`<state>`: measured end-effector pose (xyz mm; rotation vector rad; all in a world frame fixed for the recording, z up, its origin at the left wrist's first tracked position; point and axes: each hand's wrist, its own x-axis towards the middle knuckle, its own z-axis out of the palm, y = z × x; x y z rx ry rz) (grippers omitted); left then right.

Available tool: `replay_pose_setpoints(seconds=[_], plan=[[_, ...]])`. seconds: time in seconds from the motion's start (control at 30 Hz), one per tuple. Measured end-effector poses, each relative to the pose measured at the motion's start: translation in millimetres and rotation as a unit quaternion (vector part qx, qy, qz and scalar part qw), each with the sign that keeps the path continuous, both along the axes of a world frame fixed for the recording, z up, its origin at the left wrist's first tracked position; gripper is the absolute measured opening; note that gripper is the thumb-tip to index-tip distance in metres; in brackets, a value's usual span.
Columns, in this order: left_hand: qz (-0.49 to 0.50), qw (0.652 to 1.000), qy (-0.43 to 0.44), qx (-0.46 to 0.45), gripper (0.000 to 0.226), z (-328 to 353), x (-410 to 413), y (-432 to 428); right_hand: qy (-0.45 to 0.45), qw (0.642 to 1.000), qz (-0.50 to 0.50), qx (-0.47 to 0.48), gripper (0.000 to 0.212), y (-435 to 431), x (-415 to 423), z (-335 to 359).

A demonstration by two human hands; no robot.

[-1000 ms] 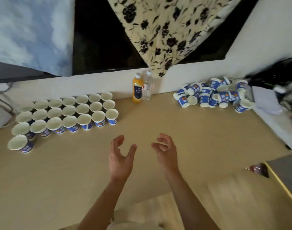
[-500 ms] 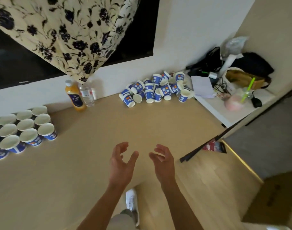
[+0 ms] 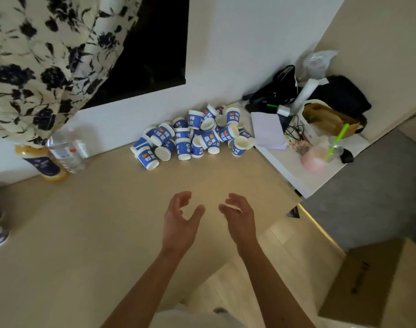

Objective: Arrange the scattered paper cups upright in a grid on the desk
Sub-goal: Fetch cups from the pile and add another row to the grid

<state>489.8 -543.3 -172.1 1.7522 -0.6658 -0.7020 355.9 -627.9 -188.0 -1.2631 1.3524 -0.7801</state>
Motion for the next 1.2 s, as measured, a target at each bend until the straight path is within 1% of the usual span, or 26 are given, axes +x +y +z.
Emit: replay_pose_setpoints(seconds=[0.1,0.23,0.4,0.53,0.63,0.73,0.87,0.93,1.07,1.2], plan=[[0.002,1.000,0.000,-0.004,0.040,8.2,0.8,-21.6,0.005,1.000,-0.007,-0.002,0.035,-33.6,2.0,-0.9],[0.020,1.000,0.002,-0.007,0.039,7.1,-1.6,-43.6,0.035,0.999,0.008,-0.005,0.035,-92.1,5.3,-13.3],[0.055,0.998,-0.004,0.011,0.040,-0.6,-9.4,-72.4,0.090,0.995,0.014,-0.041,0.033,-184.4,15.8,-29.6],[0.107,0.994,-0.011,0.032,0.036,-3.9,-16.0,-102.1,0.141,0.987,0.016,-0.069,0.031,-250.7,24.2,-51.7],[0.125,0.991,-0.013,0.055,0.035,-9.0,-24.7,-125.7,0.212,0.973,0.064,-0.068,0.036,-290.0,24.0,-69.2],[0.132,0.988,-0.018,0.071,0.033,-10.4,-33.2,-147.3,0.294,0.945,0.134,-0.055,0.049,-318.8,20.0,-83.3],[0.141,0.986,-0.018,0.084,0.032,-13.2,-44.8,-167.5,0.336,0.920,0.192,-0.058,0.053,-342.2,14.1,-101.2],[0.147,0.985,-0.020,0.089,0.031,-14.9,-50.6,-176.6,0.338,0.918,0.196,-0.068,0.049,-348.3,11.9,-105.5],[0.154,0.983,-0.025,0.100,0.031,-16.7,-60.2,-190.0,0.337,0.920,0.163,-0.117,0.027,-351.6,4.0,-109.4],[0.154,0.982,-0.034,0.106,0.029,-16.7,-67.1,-200.1,0.279,0.936,0.146,-0.159,0.014,-351.3,-12.6,-113.5]])
